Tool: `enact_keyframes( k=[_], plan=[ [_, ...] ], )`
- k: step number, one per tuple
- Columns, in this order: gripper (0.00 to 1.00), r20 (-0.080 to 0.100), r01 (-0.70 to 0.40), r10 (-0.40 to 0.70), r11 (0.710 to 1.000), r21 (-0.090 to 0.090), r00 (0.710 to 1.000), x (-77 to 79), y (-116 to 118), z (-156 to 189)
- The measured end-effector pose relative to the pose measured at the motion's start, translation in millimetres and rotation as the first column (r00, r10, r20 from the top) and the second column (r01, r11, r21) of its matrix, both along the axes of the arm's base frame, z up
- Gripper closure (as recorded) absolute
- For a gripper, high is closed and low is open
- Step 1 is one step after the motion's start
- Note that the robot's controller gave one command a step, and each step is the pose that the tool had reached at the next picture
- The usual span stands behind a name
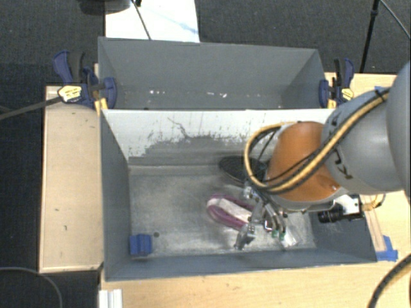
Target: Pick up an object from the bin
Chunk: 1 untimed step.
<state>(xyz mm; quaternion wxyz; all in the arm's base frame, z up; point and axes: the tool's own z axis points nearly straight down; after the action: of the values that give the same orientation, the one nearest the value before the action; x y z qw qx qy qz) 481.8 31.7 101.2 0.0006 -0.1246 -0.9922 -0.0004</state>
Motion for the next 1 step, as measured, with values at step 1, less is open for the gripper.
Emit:
enact_keyframes(
  k=[1],
  plan=[
    [0.00,0.005,0.053,-0.053,0.999,0.000,0.999,-5.4,4.1,21.8]
  ],
)
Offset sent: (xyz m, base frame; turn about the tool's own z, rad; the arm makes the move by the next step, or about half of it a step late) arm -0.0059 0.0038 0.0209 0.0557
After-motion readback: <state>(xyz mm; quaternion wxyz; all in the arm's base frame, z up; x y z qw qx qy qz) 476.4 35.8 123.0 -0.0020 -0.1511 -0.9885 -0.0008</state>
